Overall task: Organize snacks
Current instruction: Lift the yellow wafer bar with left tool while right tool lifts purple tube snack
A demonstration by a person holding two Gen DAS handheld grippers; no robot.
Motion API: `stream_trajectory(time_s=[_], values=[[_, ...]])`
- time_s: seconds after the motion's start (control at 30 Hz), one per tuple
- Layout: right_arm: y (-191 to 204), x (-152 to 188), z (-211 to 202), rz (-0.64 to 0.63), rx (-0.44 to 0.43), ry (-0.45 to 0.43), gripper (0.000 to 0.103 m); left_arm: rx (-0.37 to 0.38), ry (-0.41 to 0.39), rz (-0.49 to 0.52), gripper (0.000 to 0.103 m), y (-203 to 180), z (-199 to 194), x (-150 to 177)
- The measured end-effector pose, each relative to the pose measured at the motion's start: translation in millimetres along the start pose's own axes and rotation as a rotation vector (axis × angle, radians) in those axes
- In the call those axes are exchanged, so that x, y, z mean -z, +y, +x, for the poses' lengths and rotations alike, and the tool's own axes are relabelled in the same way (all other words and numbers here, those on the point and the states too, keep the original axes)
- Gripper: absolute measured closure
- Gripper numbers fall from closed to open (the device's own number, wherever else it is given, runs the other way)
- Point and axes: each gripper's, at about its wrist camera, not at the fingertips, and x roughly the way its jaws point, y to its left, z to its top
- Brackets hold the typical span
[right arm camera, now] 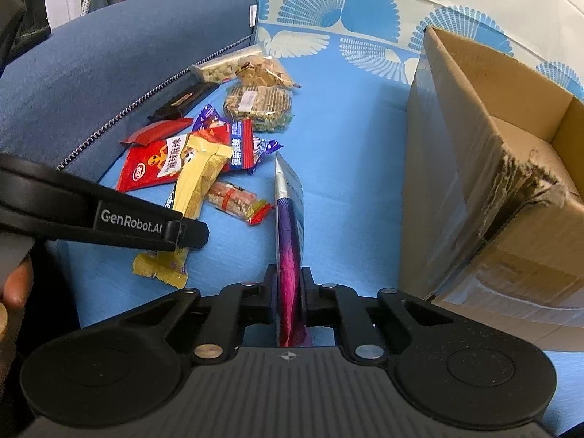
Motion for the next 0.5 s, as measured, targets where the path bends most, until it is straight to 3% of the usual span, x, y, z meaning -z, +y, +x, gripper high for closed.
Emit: stream_trajectory(time_s=[0.3,0.5], values=[[-1,-4,-8,0.010,-0.008,-0.032,0.092,0.008,-0.011,-0.012,0.080,2,-2,-1],[1,-9,-17,-0.010,-0.007,-0.080,0.092,0.091,-0.104,-0.093,0.083,14,-17,-4]])
